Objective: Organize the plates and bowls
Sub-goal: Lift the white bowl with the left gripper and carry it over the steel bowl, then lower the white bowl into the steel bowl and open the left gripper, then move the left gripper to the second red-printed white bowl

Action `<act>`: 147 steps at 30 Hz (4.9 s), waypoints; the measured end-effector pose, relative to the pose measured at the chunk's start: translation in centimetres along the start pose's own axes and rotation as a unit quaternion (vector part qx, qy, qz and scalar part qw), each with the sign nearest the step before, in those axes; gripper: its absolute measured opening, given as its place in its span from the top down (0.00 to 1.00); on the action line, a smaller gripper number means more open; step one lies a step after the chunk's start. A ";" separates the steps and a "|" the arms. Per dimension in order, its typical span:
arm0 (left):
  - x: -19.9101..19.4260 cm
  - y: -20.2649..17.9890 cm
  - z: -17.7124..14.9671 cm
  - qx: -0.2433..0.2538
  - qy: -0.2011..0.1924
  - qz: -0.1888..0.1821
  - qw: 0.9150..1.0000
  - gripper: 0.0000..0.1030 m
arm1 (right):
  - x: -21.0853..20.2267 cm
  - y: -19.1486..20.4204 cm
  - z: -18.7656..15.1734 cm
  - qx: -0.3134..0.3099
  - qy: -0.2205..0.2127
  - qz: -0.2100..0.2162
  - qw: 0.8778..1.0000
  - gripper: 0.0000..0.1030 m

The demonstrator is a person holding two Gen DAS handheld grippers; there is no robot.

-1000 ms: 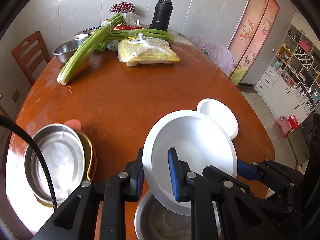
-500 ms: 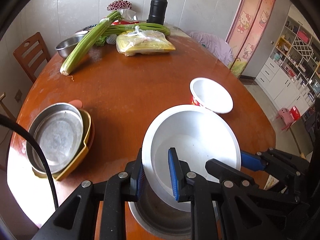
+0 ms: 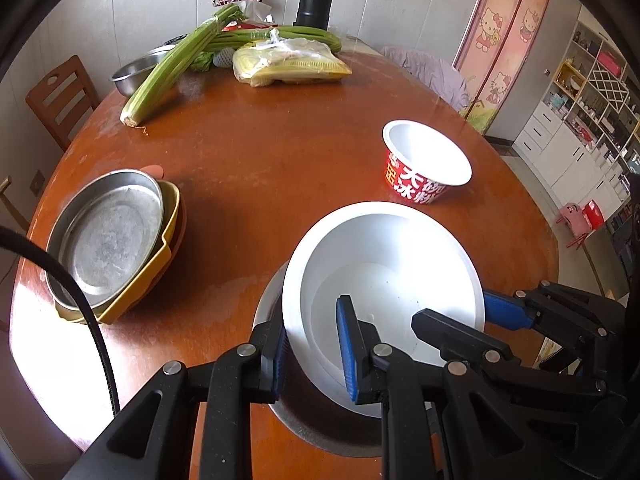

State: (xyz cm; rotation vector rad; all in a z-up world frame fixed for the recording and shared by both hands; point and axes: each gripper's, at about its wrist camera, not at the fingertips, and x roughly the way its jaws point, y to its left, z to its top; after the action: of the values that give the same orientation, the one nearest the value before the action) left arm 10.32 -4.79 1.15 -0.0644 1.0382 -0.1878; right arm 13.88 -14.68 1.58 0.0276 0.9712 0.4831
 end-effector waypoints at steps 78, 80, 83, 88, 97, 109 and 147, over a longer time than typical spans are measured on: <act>-0.7 -0.5 -0.5 0.011 -0.010 0.030 0.999 0.76 | 0.3 -1.5 -0.4 -0.004 -0.004 0.005 1.000 0.67; -0.8 -0.5 -0.4 0.012 -0.011 0.033 0.999 0.75 | 0.0 -1.6 -0.5 -0.004 -0.012 0.000 1.000 0.67; -0.9 -0.8 -0.3 0.013 -0.012 0.036 0.999 0.75 | -0.2 -2.0 -0.6 0.001 -0.015 0.002 1.000 0.67; -1.0 -1.2 -0.1 0.018 -0.016 0.041 0.999 0.74 | -0.4 -2.5 -0.8 0.006 -0.019 0.003 1.000 0.67; -0.8 -1.8 1.4 0.024 -0.023 0.040 0.999 0.72 | -0.7 -4.1 -0.8 0.023 -0.022 0.003 0.999 0.67; 0.6 -2.9 5.1 0.038 -0.029 0.027 0.999 0.69 | -0.9 -7.3 1.1 0.052 -0.029 -0.019 0.998 0.67; 7.7 -5.1 13.9 0.065 0.011 -0.023 0.998 0.67 | 5.0 -16.1 8.8 0.123 0.005 -0.088 0.989 0.67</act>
State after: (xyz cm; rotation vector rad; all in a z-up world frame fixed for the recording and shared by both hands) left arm 25.46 -11.71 2.39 0.0321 1.0437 -0.2972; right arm 29.39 -25.39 -1.11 0.1607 1.0276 0.1998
